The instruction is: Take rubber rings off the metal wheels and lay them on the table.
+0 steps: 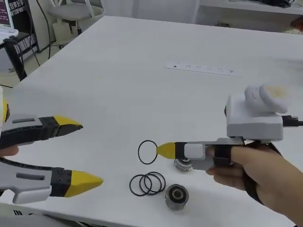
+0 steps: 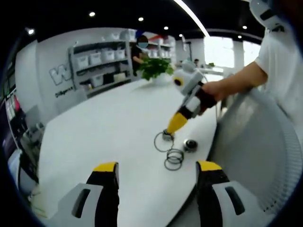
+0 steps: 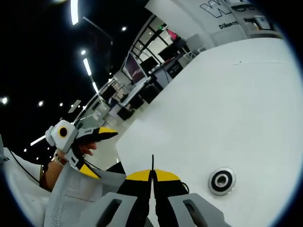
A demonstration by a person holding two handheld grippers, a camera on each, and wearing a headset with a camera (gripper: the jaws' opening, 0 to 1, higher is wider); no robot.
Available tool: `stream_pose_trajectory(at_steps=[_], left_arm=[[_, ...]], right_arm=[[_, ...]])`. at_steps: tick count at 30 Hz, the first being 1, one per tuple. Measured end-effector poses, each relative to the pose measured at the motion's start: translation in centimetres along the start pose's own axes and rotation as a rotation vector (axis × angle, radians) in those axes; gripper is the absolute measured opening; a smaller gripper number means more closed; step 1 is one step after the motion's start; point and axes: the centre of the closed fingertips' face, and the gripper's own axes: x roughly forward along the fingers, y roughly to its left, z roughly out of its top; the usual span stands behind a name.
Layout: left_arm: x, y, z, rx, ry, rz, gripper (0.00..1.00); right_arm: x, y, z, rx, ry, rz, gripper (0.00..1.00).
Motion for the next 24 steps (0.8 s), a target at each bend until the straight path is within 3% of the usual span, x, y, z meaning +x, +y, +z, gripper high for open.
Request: stream_pose_trajectory(at_steps=[7, 10, 15, 24], left_arm=[[0.4, -0.9, -0.5, -0.008, 0.007, -0.011, 0.66], [0.6, -1.0, -0.8, -0.012, 0.018, -0.014, 0.66], [1.1, -1.3, -2.6, -0.034, 0.092, -0.02, 0.67], [0.9, -1.0, -2.9, -0.045, 0.1, -0.005, 0.65]], right_arm=[[1.2, 0.5, -1.9, -0.037, 0.075, 0.002, 0.0], [1.4, -0.3, -2.9, -0.053, 0.117, -0.018, 0.0], [1.4, -1.5, -3.4, -0.049, 0.137, -0.049, 0.0], [1.7, -2.2, -4.5, -0.057, 0.18, -0.079, 0.0]])
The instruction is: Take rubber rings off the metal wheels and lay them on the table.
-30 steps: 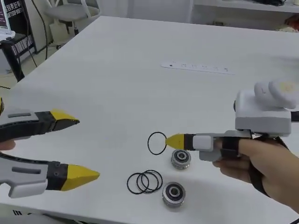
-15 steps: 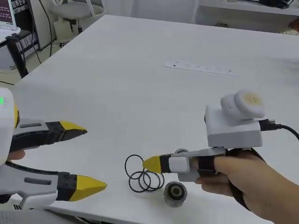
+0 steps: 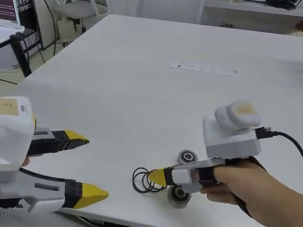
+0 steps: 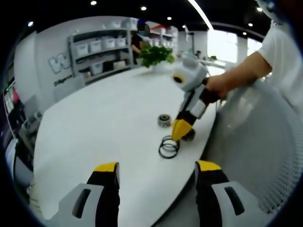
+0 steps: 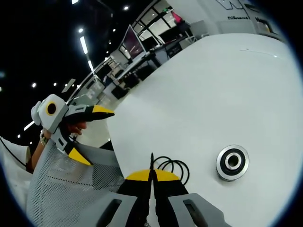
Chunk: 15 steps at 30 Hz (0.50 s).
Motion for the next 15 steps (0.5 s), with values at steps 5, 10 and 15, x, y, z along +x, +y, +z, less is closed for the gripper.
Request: stream_pose_trajectory(at_steps=[5, 10, 15], left_arm=[[0.0, 0.1, -0.2, -0.035, -0.007, -0.004, 0.64], [-0.2, 0.4, 0.1, -0.048, -0.025, 0.014, 0.64], [-0.2, 0.2, -0.2, -0.056, -0.01, 0.003, 0.65]], right_arm=[[-0.1, -0.5, -0.1, 0.003, 0.001, -0.021, 0.0], [-0.3, -1.0, -0.3, 0.003, 0.006, -0.037, 0.0], [-0.3, -1.3, -0.4, 0.004, 0.009, -0.053, 0.0]])
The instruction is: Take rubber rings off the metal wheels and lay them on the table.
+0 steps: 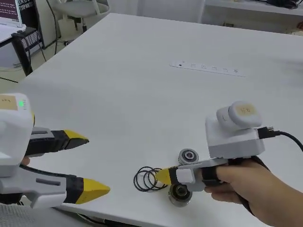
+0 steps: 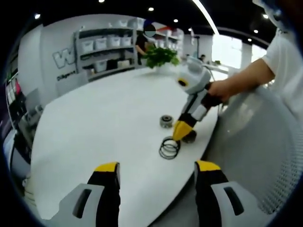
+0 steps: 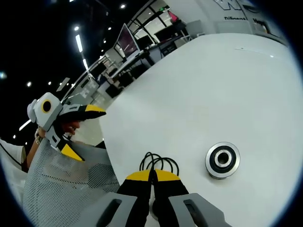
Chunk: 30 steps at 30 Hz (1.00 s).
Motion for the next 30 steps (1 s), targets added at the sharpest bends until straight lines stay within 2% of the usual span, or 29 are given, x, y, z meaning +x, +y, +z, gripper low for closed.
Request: stream_pose_trajectory(at_steps=[10, 15, 21, 26, 30], left_arm=[[0.11, -0.12, -0.07, -0.012, 0.002, -0.008, 0.65], [0.13, -0.09, -0.07, -0.015, 0.002, -0.008, 0.65], [0.18, -0.2, -0.16, -0.011, 0.01, -0.012, 0.65], [0.18, -0.23, -0.26, -0.011, 0.016, -0.014, 0.65], [0.18, -0.23, -0.25, -0.007, 0.017, -0.014, 0.65]], right_arm=[[-0.06, -0.5, -0.14, -0.033, 0.01, -0.03, 0.0], [-0.04, -0.48, -0.12, -0.046, 0.012, -0.033, 0.03], [-0.1, -0.78, -0.3, -0.097, 0.032, -0.063, 0.03], [-0.15, -0.94, -0.31, -0.109, 0.041, -0.073, 0.05], [-0.38, -0.96, -0.02, -0.116, 0.032, -0.078, 0.05]])
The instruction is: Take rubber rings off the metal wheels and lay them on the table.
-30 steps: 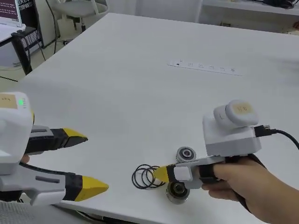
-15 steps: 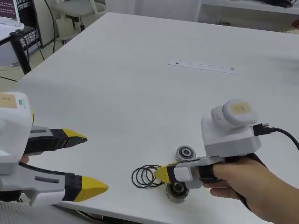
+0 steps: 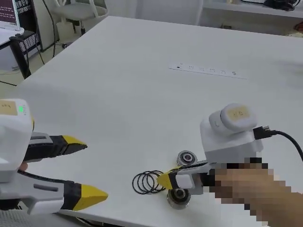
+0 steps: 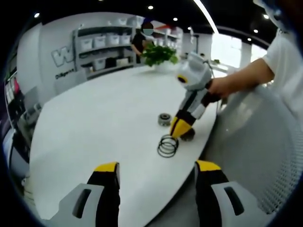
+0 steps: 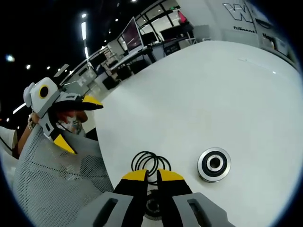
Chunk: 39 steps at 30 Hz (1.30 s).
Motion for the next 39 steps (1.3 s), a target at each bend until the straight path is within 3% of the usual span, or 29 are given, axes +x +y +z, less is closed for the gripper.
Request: stream_pose_trajectory(at_steps=[7, 20, 24, 27, 30, 35, 39], left_arm=[[0.0, -0.1, 0.0, -0.001, 0.0, -0.004, 0.65], [0.2, -0.3, 0.0, 0.003, 0.0, -0.019, 0.65], [0.2, -0.3, 0.1, -0.002, -0.002, -0.019, 0.65], [0.2, -0.4, 0.1, -0.005, -0.006, -0.027, 0.66], [0.3, -0.6, 0.1, -0.001, -0.002, -0.036, 0.66], [0.4, -0.6, 0.2, -0.006, -0.008, -0.043, 0.67], [0.4, -0.7, 0.2, -0.008, -0.01, -0.051, 0.68]], right_arm=[[-0.4, -0.2, 0.4, -0.029, -0.009, -0.018, 0.06], [-0.9, 0.6, 0.5, -0.213, 0.035, -0.044, 0.18], [-1.3, 1.6, 0.7, -0.181, 0.018, 0.008, 0.26], [-1.6, 1.6, 0.9, -0.171, 0.015, 0.008, 0.31], [-2.1, 1.4, 1.1, -0.205, 0.028, -0.023, 0.34], [-3.4, 2.2, 1.5, -0.271, 0.022, -0.026, 0.4], [-4.6, 2.5, 1.6, -0.278, 0.01, -0.019, 0.43]])
